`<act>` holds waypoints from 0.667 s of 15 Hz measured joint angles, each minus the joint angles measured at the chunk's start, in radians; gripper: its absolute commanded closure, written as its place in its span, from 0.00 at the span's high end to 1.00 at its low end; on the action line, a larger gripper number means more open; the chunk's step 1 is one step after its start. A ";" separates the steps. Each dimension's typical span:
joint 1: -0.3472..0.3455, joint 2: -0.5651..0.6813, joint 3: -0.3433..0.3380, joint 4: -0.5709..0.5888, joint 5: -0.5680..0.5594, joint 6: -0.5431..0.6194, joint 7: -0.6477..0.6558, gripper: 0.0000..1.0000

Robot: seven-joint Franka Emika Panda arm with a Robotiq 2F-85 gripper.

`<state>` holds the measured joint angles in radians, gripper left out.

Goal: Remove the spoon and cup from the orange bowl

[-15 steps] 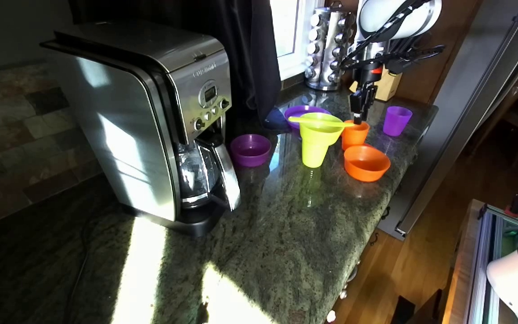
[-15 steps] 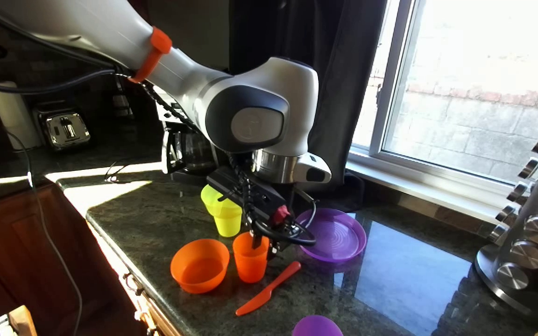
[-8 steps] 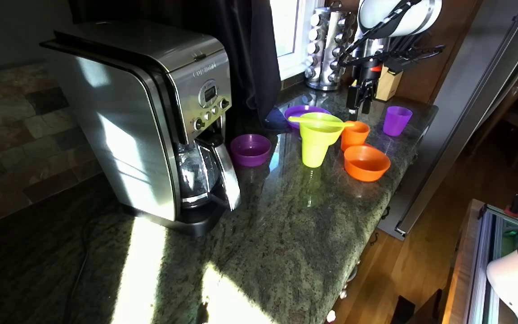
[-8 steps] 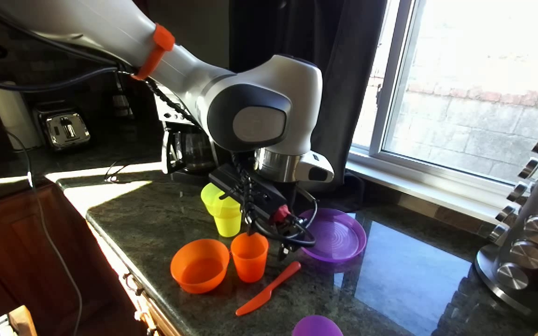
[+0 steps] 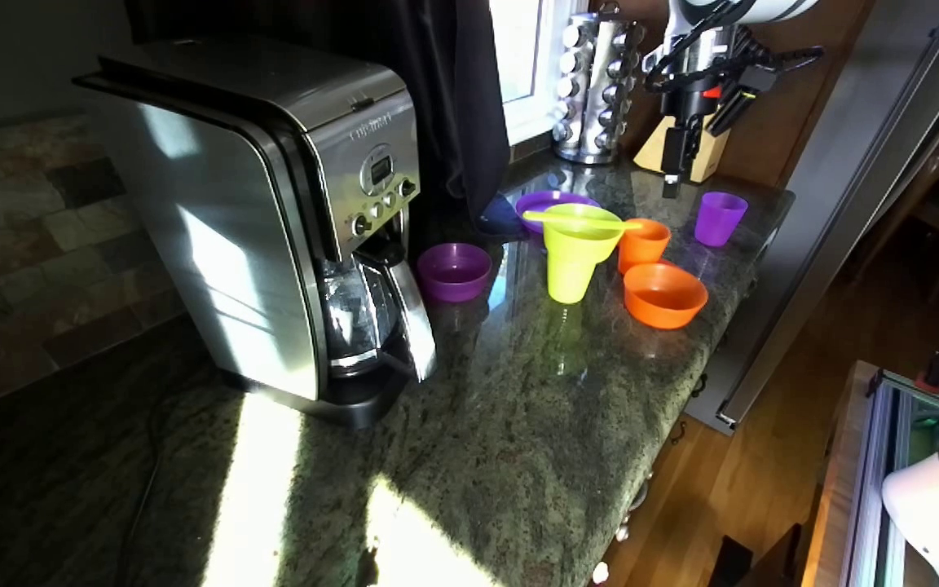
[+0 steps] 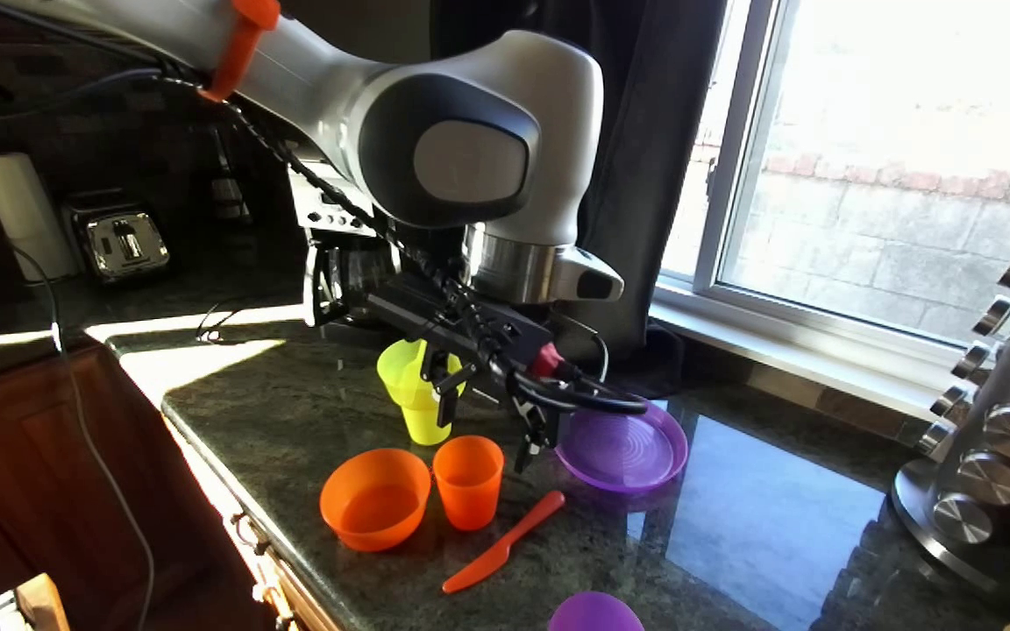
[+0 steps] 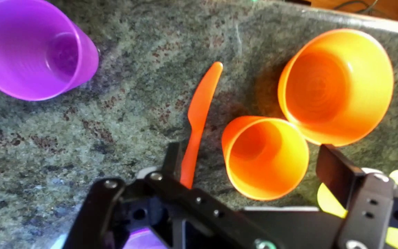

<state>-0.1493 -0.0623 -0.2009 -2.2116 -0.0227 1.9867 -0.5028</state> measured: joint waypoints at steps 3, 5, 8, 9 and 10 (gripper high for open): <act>-0.002 -0.060 -0.001 -0.009 -0.048 -0.063 -0.134 1.00; -0.002 -0.101 -0.001 -0.029 -0.059 -0.066 -0.208 1.00; -0.001 -0.165 -0.002 -0.063 -0.056 -0.066 -0.296 1.00; 0.000 -0.186 -0.002 -0.075 -0.055 -0.066 -0.320 1.00; 0.002 -0.203 -0.003 -0.085 -0.055 -0.066 -0.339 1.00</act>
<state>-0.1472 -0.2653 -0.2038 -2.2971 -0.0778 1.9211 -0.8422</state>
